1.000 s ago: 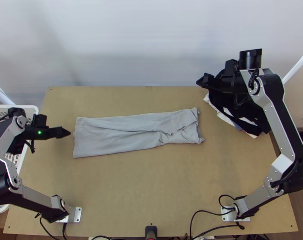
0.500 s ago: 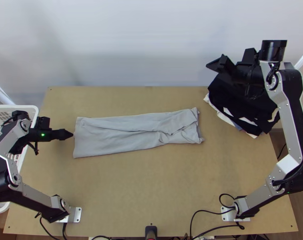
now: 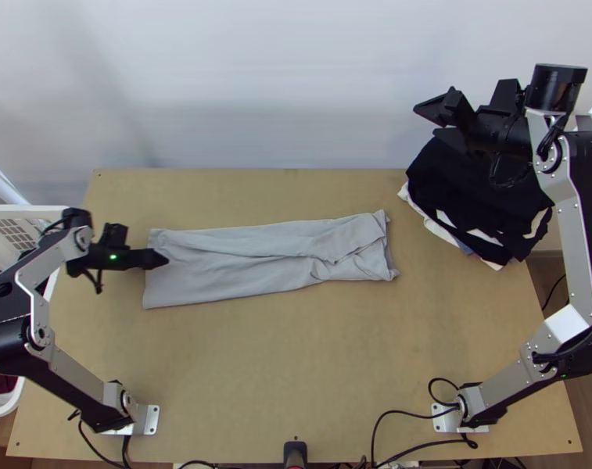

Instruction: Fold the t-shirt

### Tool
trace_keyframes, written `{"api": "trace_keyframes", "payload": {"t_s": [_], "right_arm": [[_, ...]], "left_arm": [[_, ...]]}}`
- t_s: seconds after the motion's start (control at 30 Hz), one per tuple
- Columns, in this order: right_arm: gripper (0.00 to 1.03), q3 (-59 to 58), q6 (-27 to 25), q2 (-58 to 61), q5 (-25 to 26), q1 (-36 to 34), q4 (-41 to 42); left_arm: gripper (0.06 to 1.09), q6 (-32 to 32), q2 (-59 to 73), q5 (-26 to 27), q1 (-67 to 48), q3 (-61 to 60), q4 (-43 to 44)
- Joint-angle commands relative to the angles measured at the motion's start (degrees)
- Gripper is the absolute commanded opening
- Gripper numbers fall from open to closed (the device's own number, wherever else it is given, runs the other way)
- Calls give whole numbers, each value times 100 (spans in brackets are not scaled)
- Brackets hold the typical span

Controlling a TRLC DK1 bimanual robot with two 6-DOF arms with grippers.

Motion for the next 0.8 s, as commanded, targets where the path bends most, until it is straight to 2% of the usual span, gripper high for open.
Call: {"api": "trace_keyframes", "payload": {"t_s": [0.0, 0.1, 0.2, 0.27, 0.33, 0.37, 0.67, 0.77], "right_arm": [[99, 151, 157, -161, -37, -36, 36], [99, 142, 157, -161, -37, -36, 36], [99, 116, 157, -161, -37, -36, 36], [99, 89, 148, -169, -37, -36, 36], [99, 45, 139, -187, -37, -36, 36], [99, 28, 130, -187, -37, -36, 36], [99, -113, 86, -205, -37, -27, 36], [99, -166, 86, -213, -37, -19, 36]], "left_arm": [[98, -392, 154, 31, -348, -51, 90], [81, -524, 110, 31, -445, -77, 204], [56, -515, 40, 22, -348, -130, 265], [37, -454, -66, 4, -120, -156, 265], [13, -339, -171, -22, 241, -147, 230], [10, -260, -224, -22, 434, -147, 186], [10, 1032, -330, -110, 2412, 283, -789], [10, 1199, -338, -110, 2781, 485, -1158]]}}
